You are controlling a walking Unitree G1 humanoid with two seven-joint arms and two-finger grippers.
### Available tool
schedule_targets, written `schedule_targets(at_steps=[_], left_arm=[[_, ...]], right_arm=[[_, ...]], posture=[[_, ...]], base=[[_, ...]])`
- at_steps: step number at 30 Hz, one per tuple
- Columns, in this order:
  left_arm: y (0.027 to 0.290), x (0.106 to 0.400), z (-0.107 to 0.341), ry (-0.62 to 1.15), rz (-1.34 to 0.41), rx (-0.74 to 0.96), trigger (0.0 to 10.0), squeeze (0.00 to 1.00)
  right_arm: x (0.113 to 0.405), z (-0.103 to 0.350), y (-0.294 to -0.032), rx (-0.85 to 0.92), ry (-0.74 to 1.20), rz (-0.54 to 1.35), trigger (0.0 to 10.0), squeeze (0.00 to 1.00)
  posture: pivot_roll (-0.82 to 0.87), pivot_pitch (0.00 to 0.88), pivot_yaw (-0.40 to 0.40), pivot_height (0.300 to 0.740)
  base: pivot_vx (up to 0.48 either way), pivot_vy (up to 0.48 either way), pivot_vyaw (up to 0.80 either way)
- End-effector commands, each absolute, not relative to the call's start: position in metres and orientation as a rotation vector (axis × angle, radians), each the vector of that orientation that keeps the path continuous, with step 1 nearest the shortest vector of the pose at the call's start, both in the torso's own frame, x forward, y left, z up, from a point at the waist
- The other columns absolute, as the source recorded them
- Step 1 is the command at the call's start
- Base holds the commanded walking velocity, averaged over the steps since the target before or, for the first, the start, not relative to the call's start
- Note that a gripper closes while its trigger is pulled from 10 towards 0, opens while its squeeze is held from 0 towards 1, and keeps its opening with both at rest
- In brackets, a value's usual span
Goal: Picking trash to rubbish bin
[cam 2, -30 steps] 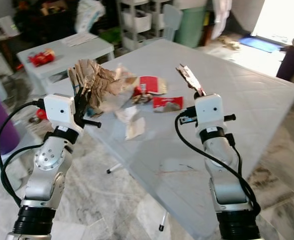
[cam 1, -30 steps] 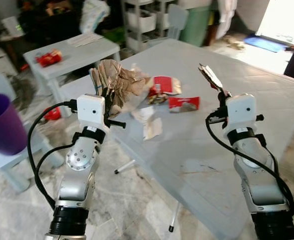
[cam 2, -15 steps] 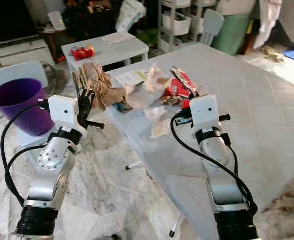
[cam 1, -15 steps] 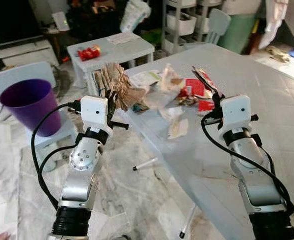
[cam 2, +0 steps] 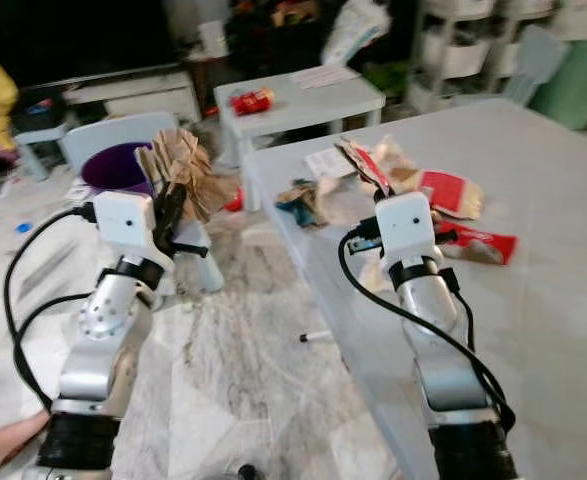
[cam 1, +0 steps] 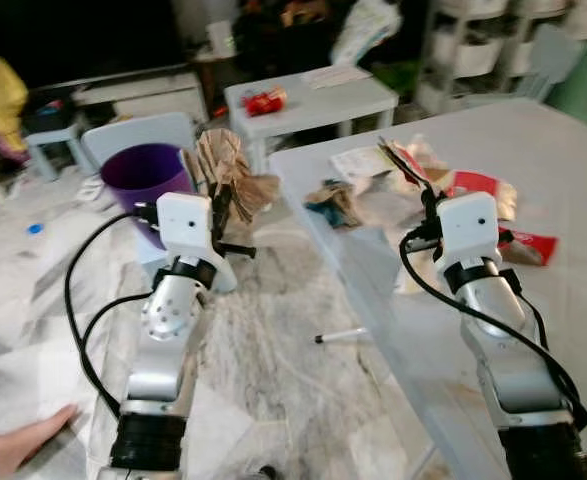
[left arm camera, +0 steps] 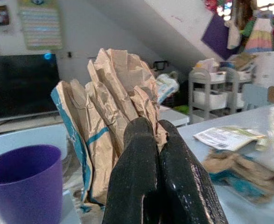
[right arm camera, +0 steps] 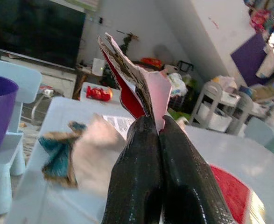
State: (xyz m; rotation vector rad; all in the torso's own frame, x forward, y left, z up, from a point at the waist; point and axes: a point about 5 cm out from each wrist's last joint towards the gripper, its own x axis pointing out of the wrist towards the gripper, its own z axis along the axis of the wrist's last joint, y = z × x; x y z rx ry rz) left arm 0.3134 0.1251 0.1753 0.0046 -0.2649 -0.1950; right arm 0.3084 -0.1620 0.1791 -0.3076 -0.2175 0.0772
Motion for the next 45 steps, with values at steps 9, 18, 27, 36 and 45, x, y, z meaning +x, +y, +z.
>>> schedule_targets(at_steps=[9, 18, 27, 36, 45], left_arm=[[0.1307, 0.3154, 0.1738, -0.243, -0.179, -0.006, 0.0, 0.00], [0.1314, 0.3166, 0.1726, -0.236, -0.181, 0.000, 0.0, 0.00], [0.1318, 0.3176, 0.1724, -0.233, -0.183, 0.006, 0.0, 0.00], [0.1319, 0.3189, 0.1728, -0.232, -0.182, 0.008, 0.0, 0.00], [0.1309, 0.3190, 0.1731, -0.245, -0.176, 0.012, 0.0, 0.00]], right_arm=[[0.3079, 0.1845, -0.1588, -0.289, -0.235, 0.093, 0.0, 0.00], [0.3088, 0.1835, -0.1570, -0.285, -0.232, 0.101, 0.0, 0.00], [0.3098, 0.1821, -0.1548, -0.281, -0.231, 0.105, 0.0, 0.00], [0.3108, 0.1819, -0.1547, -0.278, -0.231, 0.103, 0.0, 0.00], [0.3108, 0.1815, -0.1537, -0.282, -0.231, 0.106, 0.0, 0.00]], posture=[[-0.07, 0.000, -0.008, 0.740], [-0.07, 0.000, -0.006, 0.740], [-0.07, 0.000, -0.002, 0.740], [-0.06, 0.000, 0.000, 0.740], [-0.07, 0.000, -0.002, 0.740]], base=[[0.000, 0.070, 0.00], [0.000, 0.377, 0.00], [0.000, 0.419, 0.00], [0.000, 0.420, 0.00], [0.000, 0.303, 0.00]])
